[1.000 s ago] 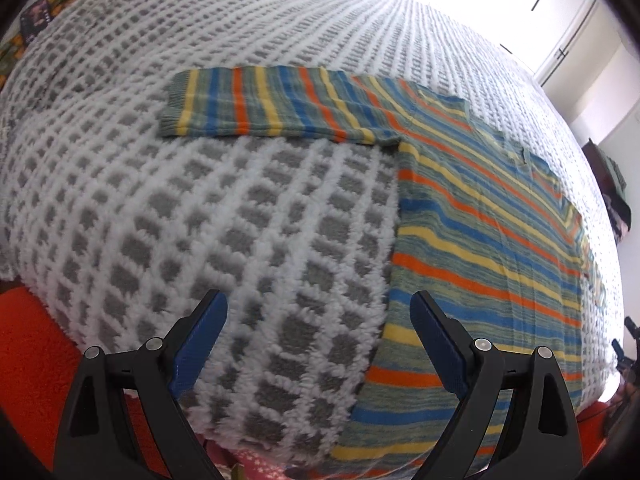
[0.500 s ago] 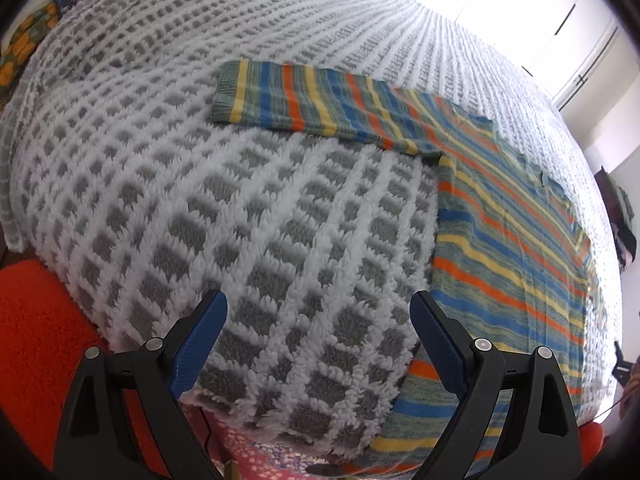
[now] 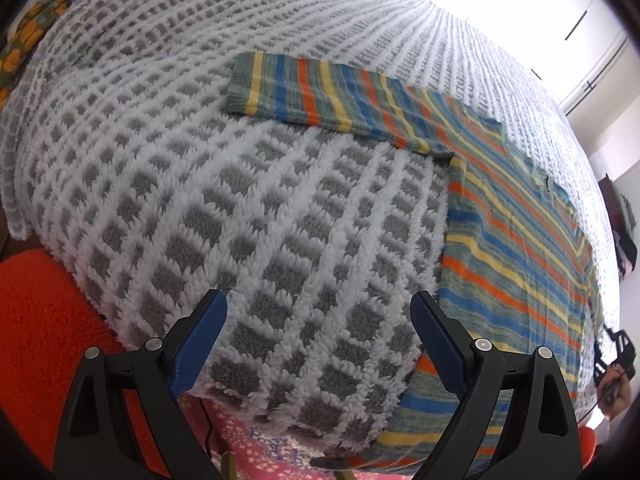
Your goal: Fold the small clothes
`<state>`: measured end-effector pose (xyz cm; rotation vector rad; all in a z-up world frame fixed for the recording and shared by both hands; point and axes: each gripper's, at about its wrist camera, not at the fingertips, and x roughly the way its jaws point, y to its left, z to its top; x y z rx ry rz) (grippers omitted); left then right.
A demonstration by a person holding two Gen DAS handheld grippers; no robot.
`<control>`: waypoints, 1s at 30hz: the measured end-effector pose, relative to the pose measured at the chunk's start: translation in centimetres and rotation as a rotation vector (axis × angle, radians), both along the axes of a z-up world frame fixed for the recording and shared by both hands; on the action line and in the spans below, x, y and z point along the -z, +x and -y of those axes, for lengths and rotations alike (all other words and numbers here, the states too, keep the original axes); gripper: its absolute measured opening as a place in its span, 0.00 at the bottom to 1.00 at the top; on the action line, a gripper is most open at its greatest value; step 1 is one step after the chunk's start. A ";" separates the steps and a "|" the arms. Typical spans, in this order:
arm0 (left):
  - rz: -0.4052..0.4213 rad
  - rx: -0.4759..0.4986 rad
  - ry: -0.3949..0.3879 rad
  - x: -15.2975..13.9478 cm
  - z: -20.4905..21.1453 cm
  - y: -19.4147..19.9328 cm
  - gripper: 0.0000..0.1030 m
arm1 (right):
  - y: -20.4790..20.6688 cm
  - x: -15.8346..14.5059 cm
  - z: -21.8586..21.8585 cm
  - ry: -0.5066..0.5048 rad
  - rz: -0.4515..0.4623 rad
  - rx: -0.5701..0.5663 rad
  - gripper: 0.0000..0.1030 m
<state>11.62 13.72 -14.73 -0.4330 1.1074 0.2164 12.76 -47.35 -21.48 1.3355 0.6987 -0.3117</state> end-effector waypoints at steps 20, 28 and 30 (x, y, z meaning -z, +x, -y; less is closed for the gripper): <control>0.022 -0.030 -0.052 0.9 -1.2 -1.2 0.91 | 13.7 -14.1 -34.2 -0.367 0.305 -0.853 0.10; 0.030 -0.036 -0.038 1.3 -2.1 -2.3 0.91 | 13.6 -9.0 -31.4 -0.188 0.264 -0.785 0.31; 0.018 -0.038 -0.045 1.8 -2.2 -2.1 0.91 | 13.5 -10.2 -27.4 -0.254 0.215 -0.686 0.33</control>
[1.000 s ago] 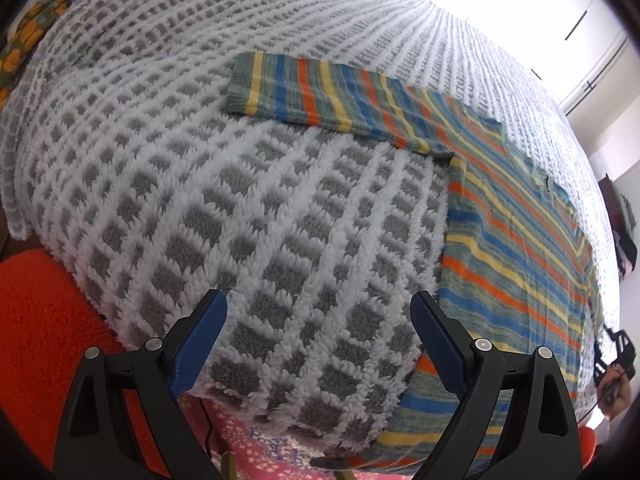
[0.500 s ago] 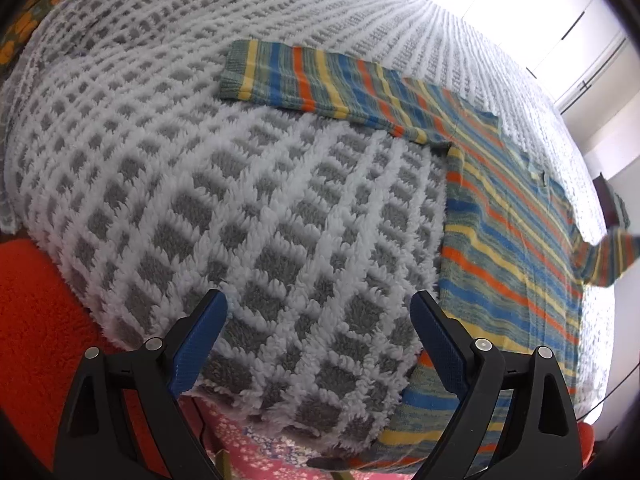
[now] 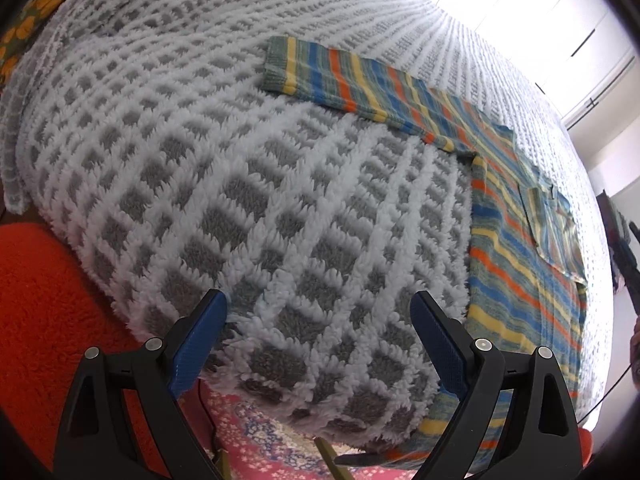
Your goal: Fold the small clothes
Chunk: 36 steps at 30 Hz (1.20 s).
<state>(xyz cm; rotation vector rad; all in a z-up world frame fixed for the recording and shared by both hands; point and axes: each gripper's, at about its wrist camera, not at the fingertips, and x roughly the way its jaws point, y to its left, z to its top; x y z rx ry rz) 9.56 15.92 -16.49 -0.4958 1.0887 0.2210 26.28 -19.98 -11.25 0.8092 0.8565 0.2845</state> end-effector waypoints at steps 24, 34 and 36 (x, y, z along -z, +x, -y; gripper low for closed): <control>0.009 0.034 0.039 -0.3 1.2 0.6 0.91 | 0.7 6.9 0.0 -0.440 -0.267 -0.136 0.54; 0.029 0.056 0.044 -0.3 1.2 -0.1 0.91 | -7.5 1.5 1.7 -0.504 -0.121 0.019 0.63; 0.030 0.066 0.042 -0.2 1.5 0.2 0.91 | -10.5 -0.6 1.9 -0.546 -0.060 0.065 0.73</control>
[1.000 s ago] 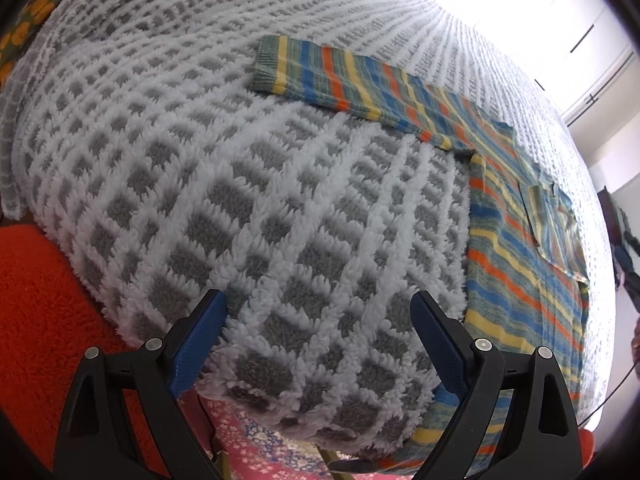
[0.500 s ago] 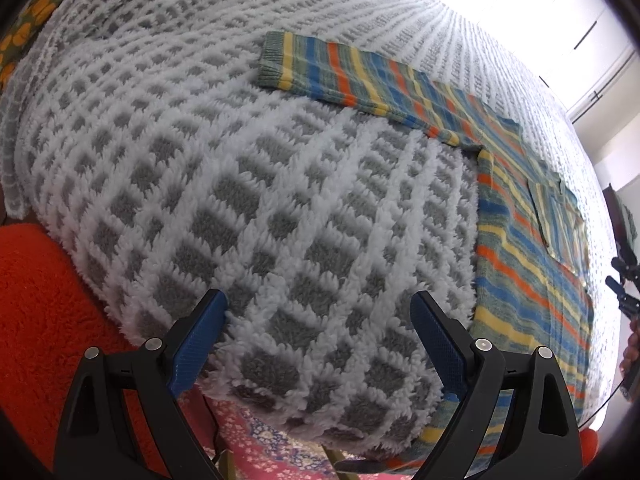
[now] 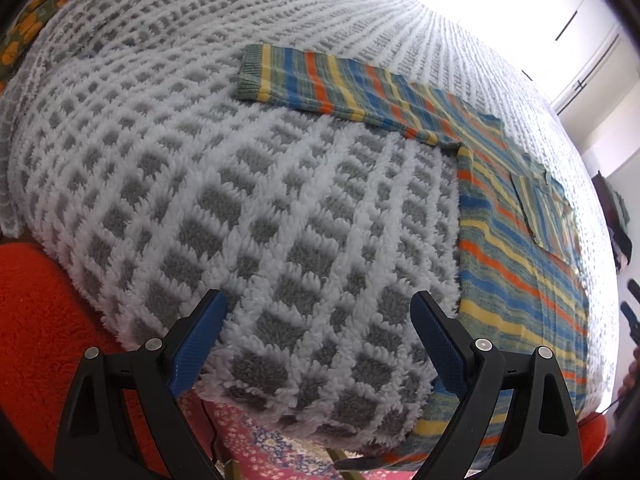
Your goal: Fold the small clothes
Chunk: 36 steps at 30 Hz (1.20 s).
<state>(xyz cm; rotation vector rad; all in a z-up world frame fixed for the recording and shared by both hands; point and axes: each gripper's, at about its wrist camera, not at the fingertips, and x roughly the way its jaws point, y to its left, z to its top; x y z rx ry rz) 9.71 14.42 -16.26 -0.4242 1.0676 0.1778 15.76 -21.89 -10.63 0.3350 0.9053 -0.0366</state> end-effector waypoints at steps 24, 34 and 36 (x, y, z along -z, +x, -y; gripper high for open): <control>0.009 -0.017 0.001 0.1 0.3 -0.2 0.91 | -10.9 1.7 2.2 -0.123 0.125 0.229 0.84; 0.004 -0.012 0.008 0.2 0.5 -0.1 0.91 | -10.7 2.0 1.6 -0.155 0.111 0.200 0.85; 0.003 -0.013 0.008 0.2 0.5 -0.1 0.91 | -10.7 2.0 1.4 -0.156 0.110 0.194 0.85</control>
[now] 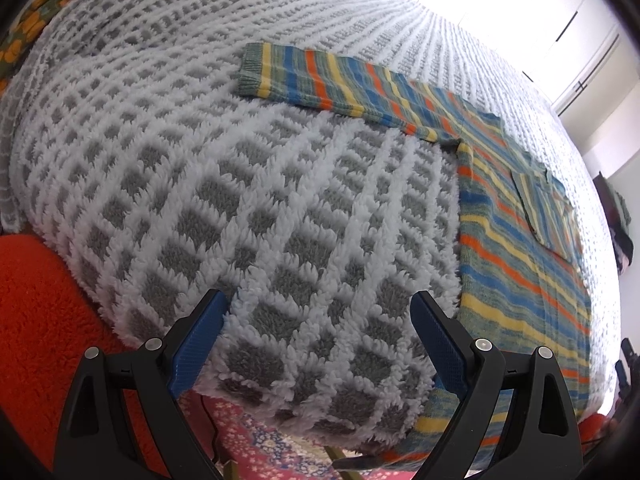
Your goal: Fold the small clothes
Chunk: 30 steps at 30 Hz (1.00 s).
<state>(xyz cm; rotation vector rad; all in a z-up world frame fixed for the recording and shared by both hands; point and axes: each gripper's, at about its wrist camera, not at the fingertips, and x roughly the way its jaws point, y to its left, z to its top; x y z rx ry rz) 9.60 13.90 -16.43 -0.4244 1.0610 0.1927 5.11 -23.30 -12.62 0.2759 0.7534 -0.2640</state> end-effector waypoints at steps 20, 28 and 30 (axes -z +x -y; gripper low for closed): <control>-0.020 0.008 0.019 0.5 0.3 0.5 0.92 | 0.1 0.3 -0.6 -0.009 -0.010 -0.022 0.85; -0.028 0.011 0.027 0.7 0.3 0.7 0.93 | 0.2 0.5 -0.7 -0.008 -0.018 -0.023 0.85; -0.028 0.011 0.027 0.7 0.3 0.7 0.93 | 0.2 0.6 -0.7 -0.007 -0.020 -0.023 0.85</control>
